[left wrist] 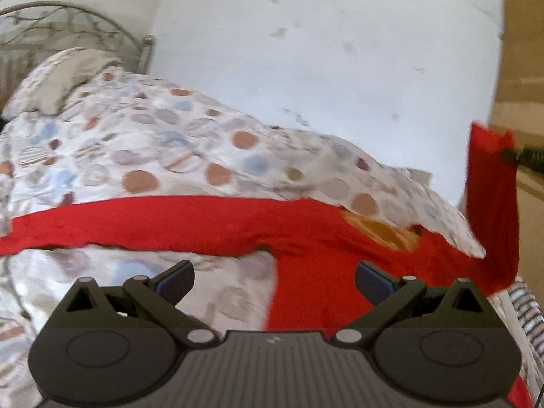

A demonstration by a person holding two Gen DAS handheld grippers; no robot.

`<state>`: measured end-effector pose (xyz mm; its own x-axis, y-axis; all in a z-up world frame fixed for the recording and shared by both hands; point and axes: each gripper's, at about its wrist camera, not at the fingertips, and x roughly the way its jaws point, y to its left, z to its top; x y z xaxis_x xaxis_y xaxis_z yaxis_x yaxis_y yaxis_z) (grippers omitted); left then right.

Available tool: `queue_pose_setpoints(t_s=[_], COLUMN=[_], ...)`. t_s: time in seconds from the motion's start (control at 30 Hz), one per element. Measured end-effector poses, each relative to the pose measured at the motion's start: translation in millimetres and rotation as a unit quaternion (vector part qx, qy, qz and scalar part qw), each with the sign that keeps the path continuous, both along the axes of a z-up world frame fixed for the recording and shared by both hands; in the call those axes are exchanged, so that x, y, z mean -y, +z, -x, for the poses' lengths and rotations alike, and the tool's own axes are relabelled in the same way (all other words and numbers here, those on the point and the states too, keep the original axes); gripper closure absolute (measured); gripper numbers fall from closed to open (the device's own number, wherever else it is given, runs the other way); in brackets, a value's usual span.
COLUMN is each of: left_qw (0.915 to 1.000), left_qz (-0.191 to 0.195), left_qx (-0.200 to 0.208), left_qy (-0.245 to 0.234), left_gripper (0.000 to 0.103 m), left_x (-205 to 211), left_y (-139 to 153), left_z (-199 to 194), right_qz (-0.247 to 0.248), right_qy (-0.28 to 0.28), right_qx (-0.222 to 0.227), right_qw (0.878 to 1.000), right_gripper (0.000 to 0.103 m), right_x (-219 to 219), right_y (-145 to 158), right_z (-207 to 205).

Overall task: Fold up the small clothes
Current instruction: 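Carry the held sleeve across the chest with the right tool, release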

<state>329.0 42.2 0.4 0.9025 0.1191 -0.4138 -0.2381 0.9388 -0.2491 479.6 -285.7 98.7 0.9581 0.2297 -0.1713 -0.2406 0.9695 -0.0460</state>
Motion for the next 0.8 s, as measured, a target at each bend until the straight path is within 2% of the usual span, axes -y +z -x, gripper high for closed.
queue_pose_setpoints(t_s=[0.13, 0.27, 0.37, 0.47, 0.57, 0.63, 0.8], left_qw=[0.9996, 0.9994, 0.9993, 0.9994, 0.9997, 0.9999, 0.9996], left_qz=[0.006, 0.002, -0.003, -0.011, -0.007, 0.001, 0.006], left_qx=[-0.006, -0.01, -0.015, -0.014, -0.008, -0.001, -0.006], left_qy=[0.028, 0.034, 0.034, 0.03, 0.024, 0.014, -0.027], left_gripper=[0.0, 0.0, 0.001, 0.0, 0.0, 0.0, 0.0], left_x=[-25, -36, -34, -27, -20, -15, 3], left_y=[0, -4, -7, -9, -10, -13, -29], left_z=[2, 2, -3, -12, -22, -29, -50], right_qz=[0.065, 0.156, 0.224, 0.267, 0.261, 0.253, 0.246], right_qy=[0.083, 0.158, 0.198, 0.22, 0.231, 0.227, 0.18], right_qx=[-0.056, -0.114, -0.127, -0.117, -0.121, -0.12, -0.106], right_qw=[0.993, 0.968, 0.946, 0.931, 0.929, 0.933, 0.947], right_gripper=[0.097, 0.098, 0.098, 0.095, 0.07, 0.036, 0.011], right_x=[-63, -113, -131, -139, -132, -118, -72], right_y=[-35, -80, -106, -116, -118, -116, -109], right_z=[14, 42, 65, 85, 89, 91, 96])
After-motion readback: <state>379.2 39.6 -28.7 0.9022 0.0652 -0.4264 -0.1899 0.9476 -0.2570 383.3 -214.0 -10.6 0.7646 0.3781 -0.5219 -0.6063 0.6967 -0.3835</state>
